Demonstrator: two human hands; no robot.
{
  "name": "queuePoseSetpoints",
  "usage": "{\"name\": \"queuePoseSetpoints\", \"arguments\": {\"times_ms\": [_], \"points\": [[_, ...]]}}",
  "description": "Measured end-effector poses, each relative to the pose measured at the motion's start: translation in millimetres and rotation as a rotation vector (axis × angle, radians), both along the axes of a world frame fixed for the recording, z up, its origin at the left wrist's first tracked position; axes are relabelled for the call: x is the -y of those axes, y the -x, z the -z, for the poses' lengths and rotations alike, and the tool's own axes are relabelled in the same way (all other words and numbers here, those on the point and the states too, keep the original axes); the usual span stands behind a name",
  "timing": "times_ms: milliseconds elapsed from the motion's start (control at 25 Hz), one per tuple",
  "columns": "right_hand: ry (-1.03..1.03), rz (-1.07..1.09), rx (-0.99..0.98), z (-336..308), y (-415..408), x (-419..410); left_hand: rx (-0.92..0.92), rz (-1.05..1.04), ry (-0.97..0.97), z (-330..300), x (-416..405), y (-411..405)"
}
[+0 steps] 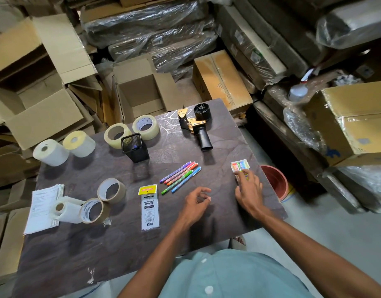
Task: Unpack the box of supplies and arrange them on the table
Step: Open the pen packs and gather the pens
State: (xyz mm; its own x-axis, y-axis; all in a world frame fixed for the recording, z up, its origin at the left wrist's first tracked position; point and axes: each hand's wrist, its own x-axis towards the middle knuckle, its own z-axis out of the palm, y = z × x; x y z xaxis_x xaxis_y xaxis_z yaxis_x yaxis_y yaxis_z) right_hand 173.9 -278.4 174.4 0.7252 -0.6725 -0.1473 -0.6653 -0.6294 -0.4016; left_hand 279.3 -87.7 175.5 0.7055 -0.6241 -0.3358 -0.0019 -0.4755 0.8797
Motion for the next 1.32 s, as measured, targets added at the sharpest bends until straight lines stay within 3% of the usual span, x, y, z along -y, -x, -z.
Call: {"name": "queuePoseSetpoints", "arguments": {"times_ms": [120, 200, 320, 440, 560, 640, 760, 960, 1160, 1320], "points": [[-0.041, -0.036, 0.03, -6.0, -4.2, -6.0, -0.02, -0.007, 0.007, 2.9, 1.5, 0.4], [-0.118, -0.012, 0.164, -12.3, -7.7, -9.5, -0.054, -0.034, 0.013, 2.8, 1.6, 0.7], [-0.405, 0.108, 0.344, -15.3, -16.9, -18.8, -0.151, -0.093, 0.036, 0.2, 1.4, 1.6], [-0.848, 0.297, 0.436, -17.2, -31.9, -32.7, -0.269, -0.148, 0.042, 1.2, 1.6, 3.1], [-1.036, 0.24, 0.435, -29.5, -42.3, -47.8, -0.423, -0.209, 0.122, -5.1, -0.1, 3.8], [-1.041, 0.146, 0.42, -37.5, -46.8, -54.1, -0.412, -0.263, 0.162, -11.0, -3.1, 5.4], [-0.893, 0.019, 0.395, -39.6, -54.3, -60.1, -0.325, -0.318, 0.224, -12.6, -9.5, 5.6], [-0.743, -0.039, 0.439, -44.1, -55.1, -67.6, -0.207, -0.398, 0.242, -22.2, -19.0, 2.7], [-0.814, -0.106, 0.363, -47.2, -46.7, -72.5, -0.003, -0.532, 0.25, -34.0, -23.9, 1.4], [-0.821, -0.188, 0.37, -45.5, -41.9, -72.2, 0.026, -0.55, 0.235, -33.9, -26.8, -5.0]]}}
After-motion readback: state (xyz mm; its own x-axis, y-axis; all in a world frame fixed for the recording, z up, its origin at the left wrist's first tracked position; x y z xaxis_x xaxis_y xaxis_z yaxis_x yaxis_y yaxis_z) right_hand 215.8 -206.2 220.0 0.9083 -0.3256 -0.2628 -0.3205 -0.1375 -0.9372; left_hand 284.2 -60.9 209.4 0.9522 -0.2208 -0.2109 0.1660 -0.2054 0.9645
